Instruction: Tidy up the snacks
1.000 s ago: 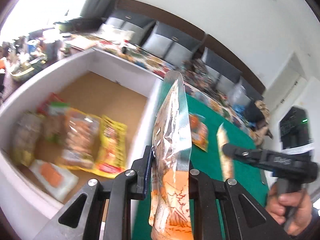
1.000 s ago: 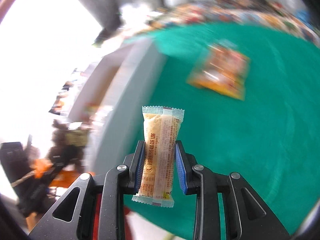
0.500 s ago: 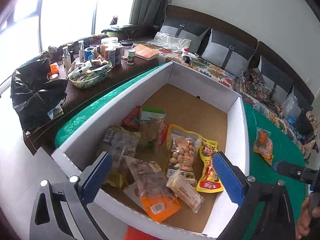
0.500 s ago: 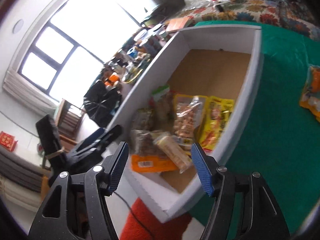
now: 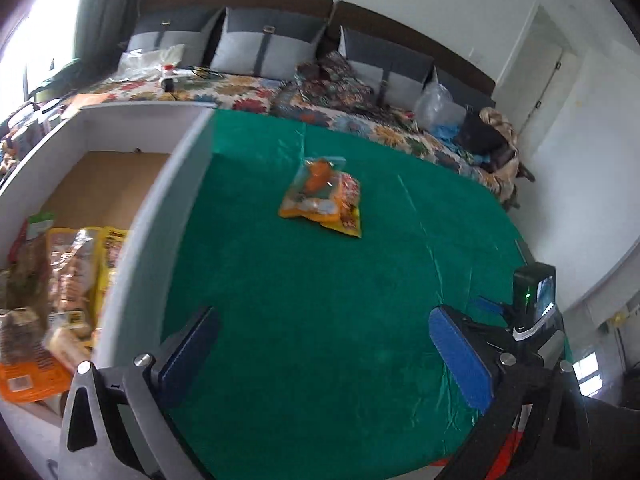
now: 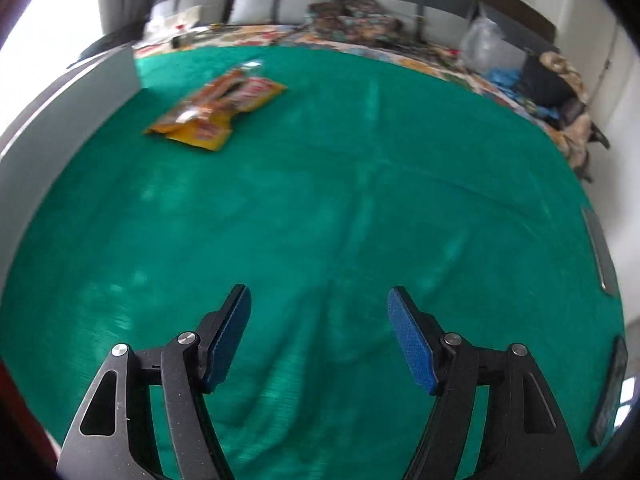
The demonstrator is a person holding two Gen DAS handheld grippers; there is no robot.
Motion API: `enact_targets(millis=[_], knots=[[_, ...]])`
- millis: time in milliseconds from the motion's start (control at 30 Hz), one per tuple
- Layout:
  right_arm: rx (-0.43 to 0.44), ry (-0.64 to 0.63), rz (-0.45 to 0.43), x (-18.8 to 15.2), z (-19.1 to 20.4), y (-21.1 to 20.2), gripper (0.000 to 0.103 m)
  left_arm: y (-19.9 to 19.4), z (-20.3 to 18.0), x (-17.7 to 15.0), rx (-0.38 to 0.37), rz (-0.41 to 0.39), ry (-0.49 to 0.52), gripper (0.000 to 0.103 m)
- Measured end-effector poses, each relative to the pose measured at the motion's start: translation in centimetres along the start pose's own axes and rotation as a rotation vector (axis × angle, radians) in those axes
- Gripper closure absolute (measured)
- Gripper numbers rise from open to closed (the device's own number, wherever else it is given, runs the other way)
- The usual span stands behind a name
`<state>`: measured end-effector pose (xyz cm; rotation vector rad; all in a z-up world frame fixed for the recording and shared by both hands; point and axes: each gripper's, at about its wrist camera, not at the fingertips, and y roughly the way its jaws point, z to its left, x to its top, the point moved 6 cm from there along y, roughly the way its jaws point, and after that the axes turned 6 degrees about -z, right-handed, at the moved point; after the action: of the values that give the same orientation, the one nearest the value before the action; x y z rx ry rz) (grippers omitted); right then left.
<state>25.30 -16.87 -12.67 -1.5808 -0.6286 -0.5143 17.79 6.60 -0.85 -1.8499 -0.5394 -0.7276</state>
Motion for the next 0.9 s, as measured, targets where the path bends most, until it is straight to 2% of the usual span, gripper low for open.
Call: enact_targets(millis=[100, 233, 400, 500, 700, 900], knots=[[-0.025, 0.027, -0.002, -1.1, -1.9, 1.1, 0.029, 5.9, -1.7, -2.2, 0.042, 0.089, 0.051, 0.000], [0.001, 0.080, -0.048, -1.7, -3.0, 1.1, 0.028, 11.1, -1.3, -3.5, 0.133, 0.117, 0.106, 0.000], [-0.003, 0.128, -0.054, -2.2, -3.3, 0.8, 0.017, 14.9, 1.0, -4.3, 0.198, 0.138, 0.135, 0.000], [-0.009, 0.130, -0.054, -2.6, -3.1, 0.4, 0.016, 16.2, 1.7, -4.1, 0.248, 0.121, 0.168, 0.000], [-0.011, 0.133, -0.053, -3.0, -3.1, 0.1, 0.015, 16.9, 2.4, -3.7, 0.260, 0.088, 0.150, 0.000], [-0.011, 0.132, -0.052, -3.0, -3.2, 0.1, 0.015, 17.0, 2.6, -3.4, 0.259, 0.088, 0.148, 0.000]])
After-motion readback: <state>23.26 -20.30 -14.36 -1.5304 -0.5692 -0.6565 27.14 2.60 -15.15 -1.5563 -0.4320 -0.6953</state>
